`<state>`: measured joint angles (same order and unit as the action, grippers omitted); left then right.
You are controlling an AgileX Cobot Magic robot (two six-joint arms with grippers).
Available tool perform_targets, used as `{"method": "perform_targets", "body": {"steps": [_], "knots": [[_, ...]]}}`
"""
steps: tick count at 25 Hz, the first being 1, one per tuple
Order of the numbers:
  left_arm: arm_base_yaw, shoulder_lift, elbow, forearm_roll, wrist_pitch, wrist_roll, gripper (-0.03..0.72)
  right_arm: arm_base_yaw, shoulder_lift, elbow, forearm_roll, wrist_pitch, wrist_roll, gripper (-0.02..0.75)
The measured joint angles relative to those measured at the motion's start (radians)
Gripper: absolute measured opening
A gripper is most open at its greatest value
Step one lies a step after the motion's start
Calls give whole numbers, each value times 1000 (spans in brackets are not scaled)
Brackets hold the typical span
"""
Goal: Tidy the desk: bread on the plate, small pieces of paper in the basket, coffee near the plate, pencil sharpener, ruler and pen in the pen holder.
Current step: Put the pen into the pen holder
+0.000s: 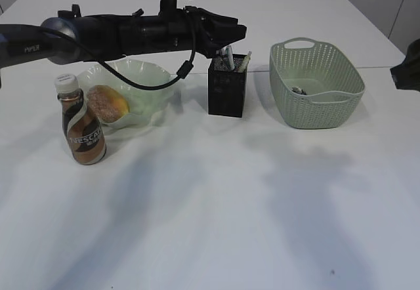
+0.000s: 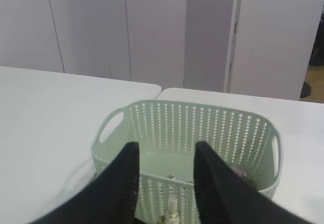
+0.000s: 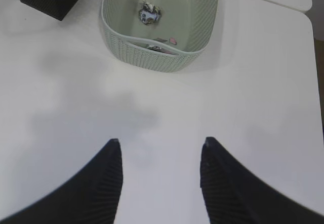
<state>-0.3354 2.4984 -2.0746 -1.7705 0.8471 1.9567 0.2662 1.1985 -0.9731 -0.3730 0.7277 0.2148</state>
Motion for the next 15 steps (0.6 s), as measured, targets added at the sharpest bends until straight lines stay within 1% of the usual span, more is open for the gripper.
{"method": "perform_targets", "body": {"steps": [4, 12, 15], "knots": [[-4, 0, 0, 0, 4, 0, 280, 0, 0, 0, 5, 0, 0, 403], [-4, -20, 0, 0, 4, -14, 286, 0, 0, 0, 5, 0, 0, 403], [0, -59, 0, 45, -5, -55, 286, 0, 0, 0, 5, 0, 0, 403]]}}
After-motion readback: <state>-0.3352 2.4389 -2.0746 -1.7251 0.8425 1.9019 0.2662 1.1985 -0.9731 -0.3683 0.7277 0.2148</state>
